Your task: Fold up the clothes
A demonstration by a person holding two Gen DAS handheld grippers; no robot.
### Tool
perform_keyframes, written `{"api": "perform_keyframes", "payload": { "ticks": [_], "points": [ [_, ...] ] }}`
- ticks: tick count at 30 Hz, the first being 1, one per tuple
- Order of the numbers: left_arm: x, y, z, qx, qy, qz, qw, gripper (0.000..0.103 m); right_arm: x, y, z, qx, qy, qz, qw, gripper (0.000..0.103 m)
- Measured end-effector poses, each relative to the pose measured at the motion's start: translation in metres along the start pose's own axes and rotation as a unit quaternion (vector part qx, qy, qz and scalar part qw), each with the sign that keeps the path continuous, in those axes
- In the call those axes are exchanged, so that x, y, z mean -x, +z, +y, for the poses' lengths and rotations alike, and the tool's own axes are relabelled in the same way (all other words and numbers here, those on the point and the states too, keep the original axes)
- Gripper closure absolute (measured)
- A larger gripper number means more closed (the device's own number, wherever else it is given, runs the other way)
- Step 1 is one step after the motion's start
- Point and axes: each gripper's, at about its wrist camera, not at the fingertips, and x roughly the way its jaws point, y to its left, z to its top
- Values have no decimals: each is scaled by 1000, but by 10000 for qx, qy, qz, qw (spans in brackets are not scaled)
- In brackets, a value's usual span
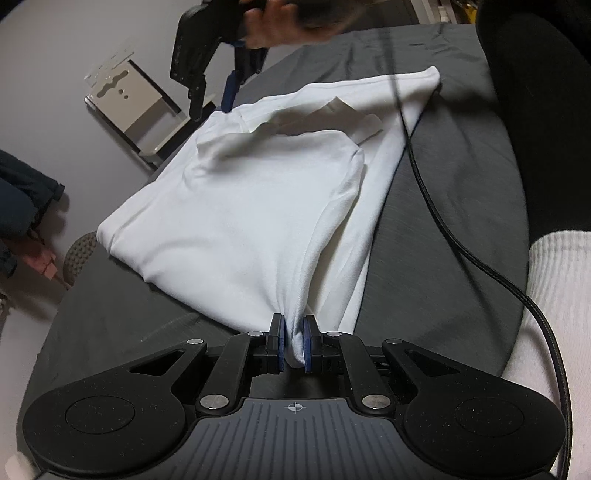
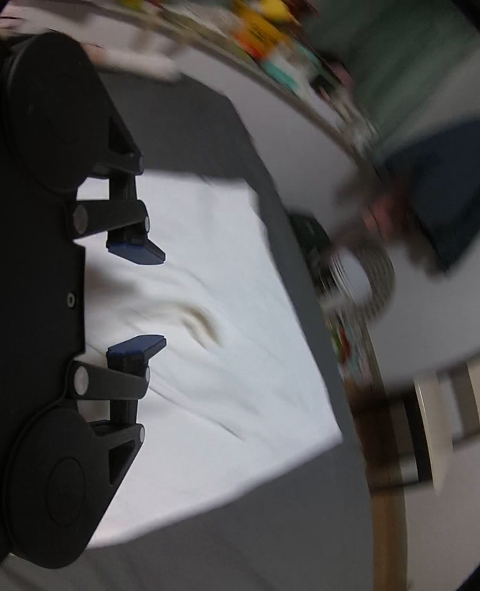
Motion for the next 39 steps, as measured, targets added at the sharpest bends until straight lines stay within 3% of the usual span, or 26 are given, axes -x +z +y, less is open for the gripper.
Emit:
{"api": "perform_keyframes", "payload": {
  "ticks": [8, 10, 12, 13, 14, 15, 17, 18, 21, 25, 29, 31, 33, 36, 39],
  "points": [
    [17, -2, 8, 168, -175, -22, 9997, 94, 19, -45, 7, 9, -351, 110, 9993, 68],
    [26, -4, 18, 388, -340, -75, 9986, 89, 23, -56, 9, 11, -439, 138, 9989, 56],
    [34, -7, 36, 836, -518, -206, 9949, 86, 32, -79, 40, 650, -350, 57, 9973, 34],
    [37, -9, 51, 1179, -624, -285, 9907, 82, 37, -92, 57, 1017, -292, 8, 9944, 32],
    [38, -13, 67, 1533, -670, -337, 9853, 69, 42, -104, 75, 1383, -233, -41, 9901, 32],
    [39, -17, 84, 1870, -682, -375, 9793, 48, 47, -116, 92, 1747, -174, -90, 9844, 32],
    [39, -25, 117, 2483, -630, -459, 9655, 20, 42, -153, 128, 2787, -355, -76, 9597, 32],
    [38, -29, 134, 2734, -532, -510, 9591, 14, 39, -173, 146, 3320, -467, -61, 9421, 32],
    [22, -34, 179, 3497, -553, -601, 9333, 14, 26, -234, 182, 4731, -944, -259, 8755, 32],
    [-14, -36, 234, 4499, -907, -656, 8860, 14, 12, -274, 209, 5516, -1223, -280, 8246, 32],
    [-66, -36, 279, 5325, -1049, -502, 8384, 14, 0, -282, 215, 5694, -1594, -331, 8058, 32],
    [-93, -37, 295, 5660, -1142, -493, 8149, 14, -6, -287, 214, 5696, -1709, -246, 8036, 32],
    [-117, -36, 310, 5925, -1108, -596, 7957, 14, -7, -292, 213, 5780, -1762, -293, 7962, 32],
    [-148, -29, 322, 6106, -950, -743, 7827, 14, -8, -299, 212, 5927, -1830, -397, 7834, 31],
    [-183, -19, 333, 6145, -794, -618, 7825, 14, -9, -305, 210, 6070, -1896, -501, 7701, 30]
  ]
}}
